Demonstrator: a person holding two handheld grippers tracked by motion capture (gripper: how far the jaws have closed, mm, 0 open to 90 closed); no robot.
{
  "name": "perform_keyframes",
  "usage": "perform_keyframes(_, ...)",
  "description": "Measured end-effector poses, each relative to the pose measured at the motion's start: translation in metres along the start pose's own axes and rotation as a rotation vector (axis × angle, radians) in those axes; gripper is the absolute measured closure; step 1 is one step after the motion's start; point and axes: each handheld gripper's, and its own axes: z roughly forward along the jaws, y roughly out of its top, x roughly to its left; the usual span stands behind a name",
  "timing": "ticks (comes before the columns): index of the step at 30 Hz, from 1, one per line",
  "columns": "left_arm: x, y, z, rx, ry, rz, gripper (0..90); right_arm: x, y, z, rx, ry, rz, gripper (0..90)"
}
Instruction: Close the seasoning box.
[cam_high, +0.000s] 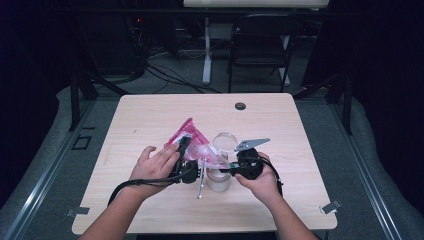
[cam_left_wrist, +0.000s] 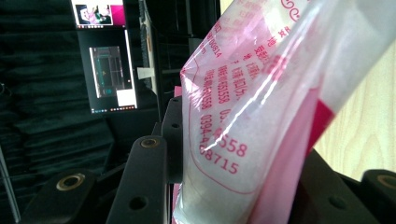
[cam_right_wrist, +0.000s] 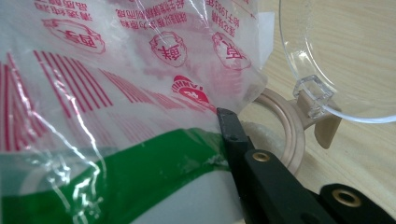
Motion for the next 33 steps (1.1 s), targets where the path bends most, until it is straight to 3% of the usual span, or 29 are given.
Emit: perform_keyframes(33, -0.014, -0.01, 0.001, 0.027, -0.03, -0.079, 67.7, 0.004, 0.001, 0.005, 0.001, -0.002, -0.012, 90.0)
